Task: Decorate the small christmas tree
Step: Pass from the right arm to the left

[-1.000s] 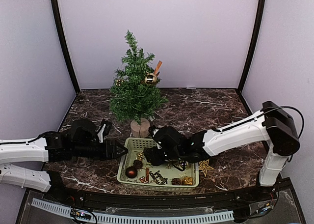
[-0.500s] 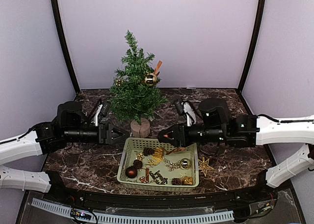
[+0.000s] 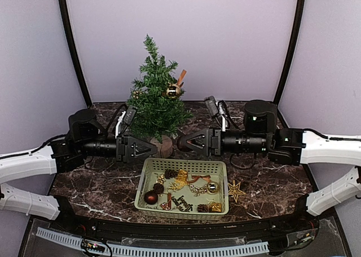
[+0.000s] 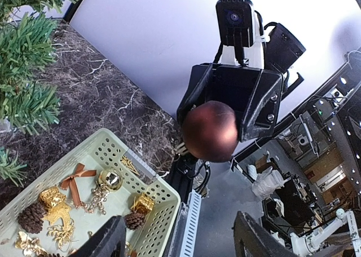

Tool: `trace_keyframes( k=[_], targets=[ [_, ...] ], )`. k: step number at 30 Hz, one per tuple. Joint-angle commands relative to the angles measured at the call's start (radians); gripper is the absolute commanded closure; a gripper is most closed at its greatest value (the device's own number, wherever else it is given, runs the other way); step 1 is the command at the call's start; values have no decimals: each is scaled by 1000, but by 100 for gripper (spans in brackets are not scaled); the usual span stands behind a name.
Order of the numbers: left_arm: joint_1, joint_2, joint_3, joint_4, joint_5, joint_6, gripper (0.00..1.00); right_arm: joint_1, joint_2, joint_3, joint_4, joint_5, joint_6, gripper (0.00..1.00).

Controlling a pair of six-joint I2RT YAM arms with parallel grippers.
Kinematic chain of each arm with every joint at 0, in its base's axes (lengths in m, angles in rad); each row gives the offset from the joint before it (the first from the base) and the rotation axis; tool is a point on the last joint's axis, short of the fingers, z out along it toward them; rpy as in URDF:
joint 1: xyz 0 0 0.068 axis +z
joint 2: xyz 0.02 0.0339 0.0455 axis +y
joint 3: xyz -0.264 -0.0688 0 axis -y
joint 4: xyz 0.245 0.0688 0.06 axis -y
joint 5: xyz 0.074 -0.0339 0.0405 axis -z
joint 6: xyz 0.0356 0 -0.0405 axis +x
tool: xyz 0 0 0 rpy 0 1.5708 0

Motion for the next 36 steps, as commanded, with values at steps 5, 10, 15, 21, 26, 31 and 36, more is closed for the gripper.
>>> trace_keyframes(
  k=[5,10,15,21,26,31,36],
  targets=[
    [4,35,15,149,-11,39,32,-8,70,61,254,-37,39,47],
    [3,98,6,307,46,-29,33,-8,124,125,299,-89,24,47],
    [3,131,22,315,91,-19,35,-9,150,178,320,-143,13,47],
    [2,115,40,302,116,3,39,-8,164,195,330,-169,14,46],
    [2,134,48,331,140,-13,52,-9,173,194,367,-191,30,46],
    [-6,152,58,369,151,-23,66,-9,175,195,368,-195,29,46],
    [-6,147,43,373,134,-28,95,-15,162,176,367,-189,34,46]
  ],
)
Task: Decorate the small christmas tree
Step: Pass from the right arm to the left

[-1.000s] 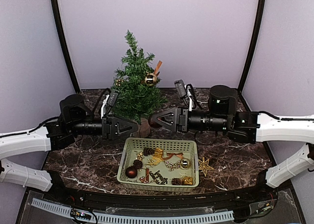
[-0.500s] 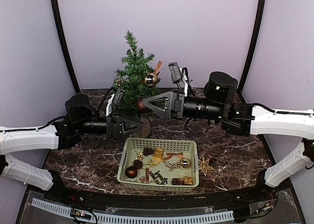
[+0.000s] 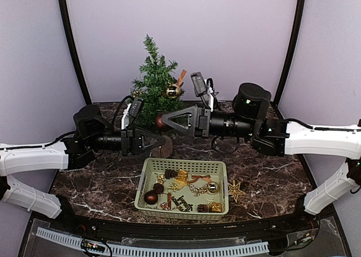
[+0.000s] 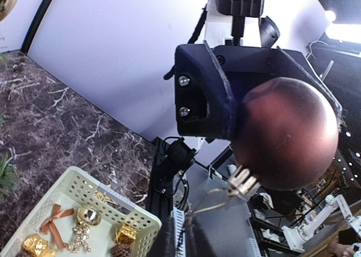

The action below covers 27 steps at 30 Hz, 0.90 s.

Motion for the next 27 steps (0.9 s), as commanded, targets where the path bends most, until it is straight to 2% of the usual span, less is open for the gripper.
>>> trace_keyframes(
  k=[1,7,14,20,24,27],
  targets=[
    [-5,-19,9,46,3,-2,99,-16,-20,-1,53,-9,12,46],
    [-6,-68,-12,7,-32,1,100,-37,-71,-74,55,-5,24,46],
    [-4,-116,36,-194,-49,79,100,-59,-99,-142,66,-60,33,45],
    [-5,-107,154,-437,-103,163,100,-59,-80,-138,119,-36,22,45],
    [-4,-99,228,-558,-123,210,100,-59,-58,-136,108,-17,-19,34],
    [-4,-82,300,-675,-74,274,100,-60,-40,-130,87,-29,-62,30]
  ],
)
